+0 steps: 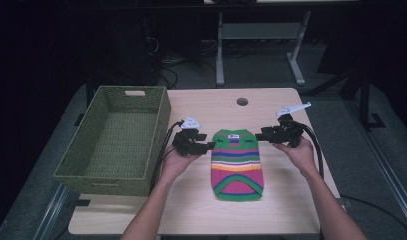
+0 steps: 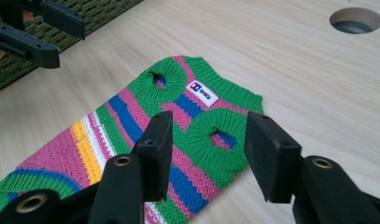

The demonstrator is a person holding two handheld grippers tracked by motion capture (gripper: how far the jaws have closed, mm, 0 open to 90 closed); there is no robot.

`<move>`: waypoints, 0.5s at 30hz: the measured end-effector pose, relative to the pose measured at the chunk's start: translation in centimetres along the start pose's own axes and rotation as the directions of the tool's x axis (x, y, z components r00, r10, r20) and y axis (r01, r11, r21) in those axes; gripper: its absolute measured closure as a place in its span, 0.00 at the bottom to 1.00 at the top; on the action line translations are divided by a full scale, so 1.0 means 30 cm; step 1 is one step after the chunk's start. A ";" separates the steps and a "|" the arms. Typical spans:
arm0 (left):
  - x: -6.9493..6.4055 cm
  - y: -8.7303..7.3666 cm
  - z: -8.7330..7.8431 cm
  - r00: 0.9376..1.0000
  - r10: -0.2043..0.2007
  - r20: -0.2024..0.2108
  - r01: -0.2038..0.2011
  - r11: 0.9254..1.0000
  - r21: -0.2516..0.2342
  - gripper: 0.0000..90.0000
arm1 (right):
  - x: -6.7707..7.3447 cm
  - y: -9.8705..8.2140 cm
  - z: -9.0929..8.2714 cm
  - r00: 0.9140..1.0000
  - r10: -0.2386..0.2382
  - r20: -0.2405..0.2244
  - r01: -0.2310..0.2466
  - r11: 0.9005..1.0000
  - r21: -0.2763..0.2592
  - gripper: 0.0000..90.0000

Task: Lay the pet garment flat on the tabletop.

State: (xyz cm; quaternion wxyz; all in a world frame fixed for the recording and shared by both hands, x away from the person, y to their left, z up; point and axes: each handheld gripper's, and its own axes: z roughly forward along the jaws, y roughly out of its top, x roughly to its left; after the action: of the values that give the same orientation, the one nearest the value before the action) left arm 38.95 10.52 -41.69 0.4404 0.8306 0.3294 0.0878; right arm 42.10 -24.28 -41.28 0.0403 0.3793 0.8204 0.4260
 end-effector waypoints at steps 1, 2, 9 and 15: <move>0.001 -0.002 0.001 1.000 -0.008 0.006 0.008 1.000 0.002 0.51 | 0.001 -0.001 -0.002 1.000 0.003 -0.004 -0.003 1.000 0.004 0.56; 0.003 -0.004 -0.001 1.000 -0.004 0.008 0.004 1.000 0.010 0.50 | 0.000 -0.002 -0.002 1.000 0.001 -0.010 -0.001 1.000 0.004 0.56; 0.008 -0.034 -0.010 0.997 -0.060 0.050 0.062 0.997 -0.035 0.47 | 0.002 -0.016 -0.001 0.999 0.019 -0.035 -0.020 1.000 -0.012 0.52; 0.011 -0.056 -0.019 0.995 -0.080 0.057 0.083 0.996 -0.039 0.45 | -0.009 -0.057 -0.003 0.996 0.047 -0.074 -0.048 0.999 -0.012 0.47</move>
State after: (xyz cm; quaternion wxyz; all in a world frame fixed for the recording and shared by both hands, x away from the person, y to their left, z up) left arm 38.16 11.78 -42.72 0.4696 0.8093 0.3487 0.0534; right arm 41.25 -25.10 -42.53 0.0024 0.3825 0.8090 0.4463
